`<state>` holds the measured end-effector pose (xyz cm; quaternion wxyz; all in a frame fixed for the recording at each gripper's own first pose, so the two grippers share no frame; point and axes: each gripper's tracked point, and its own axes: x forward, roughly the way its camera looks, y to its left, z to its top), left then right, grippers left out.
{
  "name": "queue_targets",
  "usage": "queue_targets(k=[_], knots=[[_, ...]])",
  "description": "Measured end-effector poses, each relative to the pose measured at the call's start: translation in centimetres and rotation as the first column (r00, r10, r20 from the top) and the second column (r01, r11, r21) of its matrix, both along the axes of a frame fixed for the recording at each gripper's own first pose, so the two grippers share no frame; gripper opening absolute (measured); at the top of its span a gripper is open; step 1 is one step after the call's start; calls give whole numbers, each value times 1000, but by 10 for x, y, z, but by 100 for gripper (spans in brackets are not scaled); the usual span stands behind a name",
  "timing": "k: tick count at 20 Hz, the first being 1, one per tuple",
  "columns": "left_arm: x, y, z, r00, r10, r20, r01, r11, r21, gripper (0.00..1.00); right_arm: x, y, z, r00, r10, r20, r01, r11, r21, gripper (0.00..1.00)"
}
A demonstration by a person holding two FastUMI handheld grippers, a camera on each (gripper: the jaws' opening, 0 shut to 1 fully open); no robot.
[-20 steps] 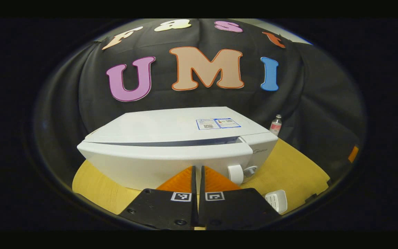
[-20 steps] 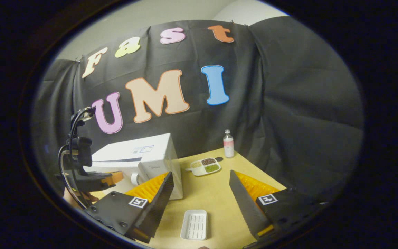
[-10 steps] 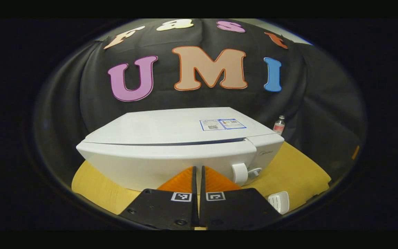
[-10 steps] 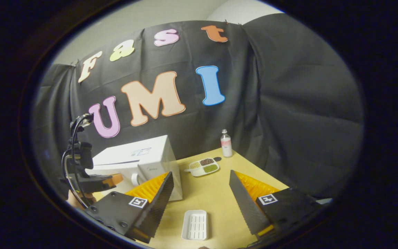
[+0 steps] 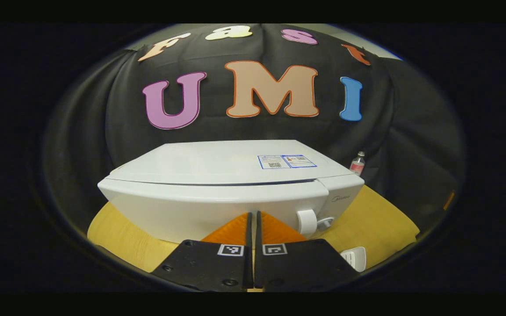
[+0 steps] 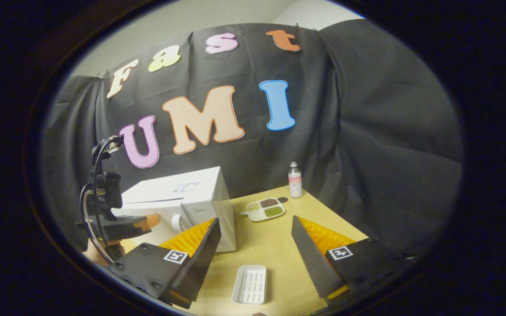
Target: Open the microwave oven with the left hand, put the food in, and close the microwave oven.
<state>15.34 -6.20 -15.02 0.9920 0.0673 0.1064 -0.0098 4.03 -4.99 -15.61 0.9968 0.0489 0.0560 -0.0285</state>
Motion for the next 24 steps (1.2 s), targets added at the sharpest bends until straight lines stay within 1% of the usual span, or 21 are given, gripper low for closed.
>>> queue_targets(k=[4,5,6,8,12,14,15,18,19,21,23,24], knots=[[1,0,-1,1000,14,0,-14,1000,0,1,-6,-2,2,1000,3,8,-3,1000,4,92],[9,2,4,999,19,27,-19,1000,3,1,-7,-3,4,1000,3,12,-3,1000,3,92],[3,3,-5,1000,26,-17,-26,999,-19,1,-8,-3,4,1000,3,15,-3,1000,2,92],[8,2,-1,1000,18,-1,-18,998,-55,1,-13,-8,6,1000,-3,20,4,1000,-5,91],[6,1,-4,1000,20,-10,-20,997,-72,1,-23,-15,5,1000,-15,21,16,1000,-11,91],[4,9,-3,999,55,-3,-55,997,-63,1,-29,-19,2,1000,-17,8,18,1000,-20,92],[0,11,-3,998,62,-3,-62,996,-63,1,-32,-20,1,1000,-18,1,18,999,-27,92],[-22,13,-3,999,50,-6,-51,995,-89,1,-44,-18,-3,1000,-7,-16,6,999,-39,92],[-32,17,-3,999,53,-6,-53,995,-85,0,-47,-15,-6,1000,0,-26,-2,999,-42,92],[-56,24,-1,999,52,-10,-53,996,-71,8,-50,-7,-11,999,29,-46,-31,999,-41,92],[-81,38,7,997,72,7,-72,997,-36,18,-53,9,-18,995,75,-69,-78,996,-38,92],[-93,46,12,995,95,13,-95,995,-20,22,-56,17,-22,991,102,-87,-106,993,-43,92]])
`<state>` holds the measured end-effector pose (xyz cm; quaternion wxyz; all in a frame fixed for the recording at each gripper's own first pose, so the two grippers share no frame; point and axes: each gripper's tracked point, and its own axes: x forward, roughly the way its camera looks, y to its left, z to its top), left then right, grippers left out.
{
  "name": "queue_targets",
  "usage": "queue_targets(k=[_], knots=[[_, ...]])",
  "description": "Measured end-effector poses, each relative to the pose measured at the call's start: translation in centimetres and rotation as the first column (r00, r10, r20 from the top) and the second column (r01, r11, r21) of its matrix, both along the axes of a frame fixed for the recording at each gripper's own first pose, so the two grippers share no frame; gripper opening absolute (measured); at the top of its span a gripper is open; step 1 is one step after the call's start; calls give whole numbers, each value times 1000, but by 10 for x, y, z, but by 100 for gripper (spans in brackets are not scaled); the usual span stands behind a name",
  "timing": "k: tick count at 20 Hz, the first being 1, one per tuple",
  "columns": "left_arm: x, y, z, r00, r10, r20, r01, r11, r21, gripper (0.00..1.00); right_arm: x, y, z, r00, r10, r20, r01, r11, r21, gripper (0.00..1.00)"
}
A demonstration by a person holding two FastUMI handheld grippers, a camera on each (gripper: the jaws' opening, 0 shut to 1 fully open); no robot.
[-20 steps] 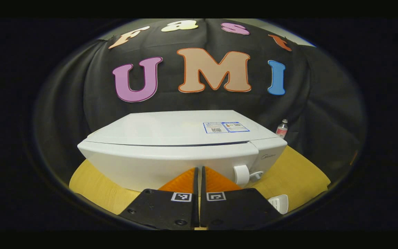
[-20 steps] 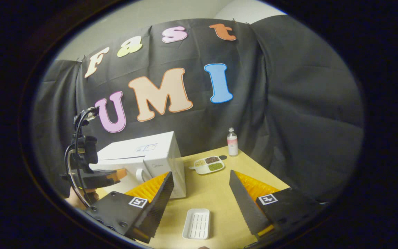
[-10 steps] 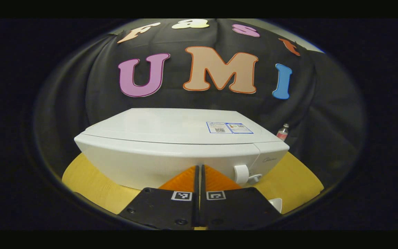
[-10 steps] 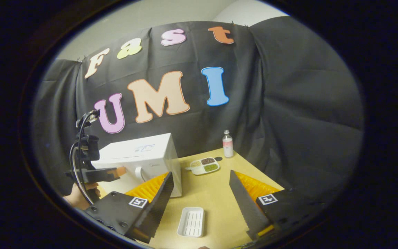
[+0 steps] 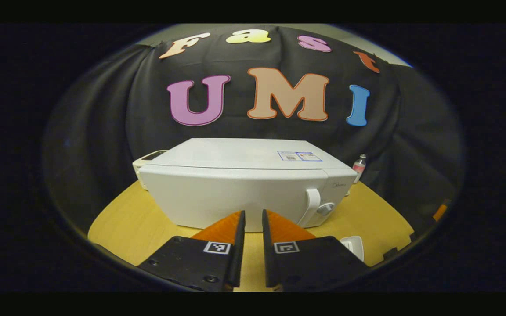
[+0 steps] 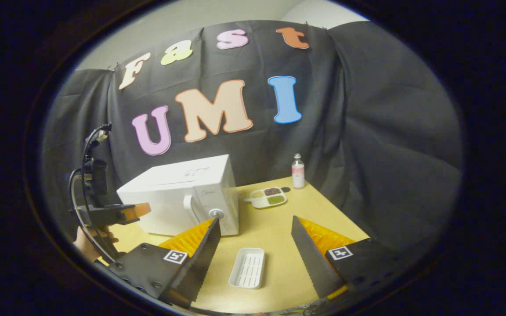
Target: Open the microwave oven with the left hand, put the food in, and close the microwave oven.
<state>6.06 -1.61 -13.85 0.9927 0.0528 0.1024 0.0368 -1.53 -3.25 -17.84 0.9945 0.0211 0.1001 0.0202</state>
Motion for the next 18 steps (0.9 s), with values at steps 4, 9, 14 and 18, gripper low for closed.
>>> queue_targets(k=[4,9,14,18], knots=[[-44,12,22,998,48,43,-47,999,-12,78,-5,29,-12,994,91,-53,-95,993,-66,92],[-76,21,55,993,67,94,-66,998,-18,95,-7,70,14,982,189,-21,-190,980,-52,100],[-97,35,93,983,92,159,-92,996,-5,96,3,87,61,976,209,57,-206,977,-58,92],[-106,38,105,976,111,187,-110,994,-18,96,5,90,92,970,224,99,-220,974,-54,92]])
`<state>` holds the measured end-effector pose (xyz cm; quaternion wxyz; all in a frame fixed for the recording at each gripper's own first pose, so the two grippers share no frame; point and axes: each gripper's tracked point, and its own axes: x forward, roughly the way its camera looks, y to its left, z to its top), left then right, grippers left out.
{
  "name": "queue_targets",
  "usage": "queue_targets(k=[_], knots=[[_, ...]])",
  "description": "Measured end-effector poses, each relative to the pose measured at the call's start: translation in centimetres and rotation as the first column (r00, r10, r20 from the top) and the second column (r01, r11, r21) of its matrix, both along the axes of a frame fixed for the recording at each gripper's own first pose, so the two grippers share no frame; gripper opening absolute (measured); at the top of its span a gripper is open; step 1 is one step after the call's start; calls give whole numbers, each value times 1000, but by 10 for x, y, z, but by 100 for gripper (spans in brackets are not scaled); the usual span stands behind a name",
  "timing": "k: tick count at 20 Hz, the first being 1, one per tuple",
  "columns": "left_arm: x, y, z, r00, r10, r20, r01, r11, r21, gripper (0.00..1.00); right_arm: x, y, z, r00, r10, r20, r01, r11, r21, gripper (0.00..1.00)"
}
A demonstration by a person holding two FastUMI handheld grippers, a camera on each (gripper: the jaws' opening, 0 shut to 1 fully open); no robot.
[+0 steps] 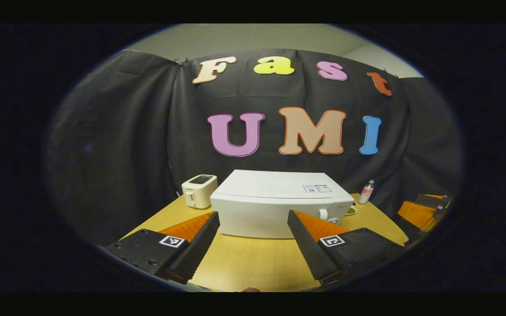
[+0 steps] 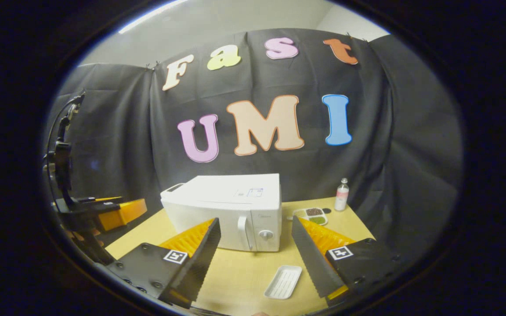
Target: Open the microwave oven with the left hand, put the food in, and close the microwave oven.
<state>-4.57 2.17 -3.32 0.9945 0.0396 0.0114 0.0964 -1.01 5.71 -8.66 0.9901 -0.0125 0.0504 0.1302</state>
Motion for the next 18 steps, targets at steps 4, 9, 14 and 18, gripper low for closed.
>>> queue_targets(k=[4,9,14,18], knots=[[-12,6,3,1000,28,14,-28,1000,7,96,-4,-4,8,1000,8,-1,-8,1000,22,92],[-15,7,5,998,47,33,-46,999,-27,96,-1,-20,5,1000,-17,0,17,1000,-19,91],[-4,1,2,999,17,29,-16,1000,-9,96,1,-28,8,999,-37,11,37,999,-14,92],[6,0,-1,1000,-25,18,25,1000,-7,96,-1,-34,8,996,-82,24,83,995,-46,99]])
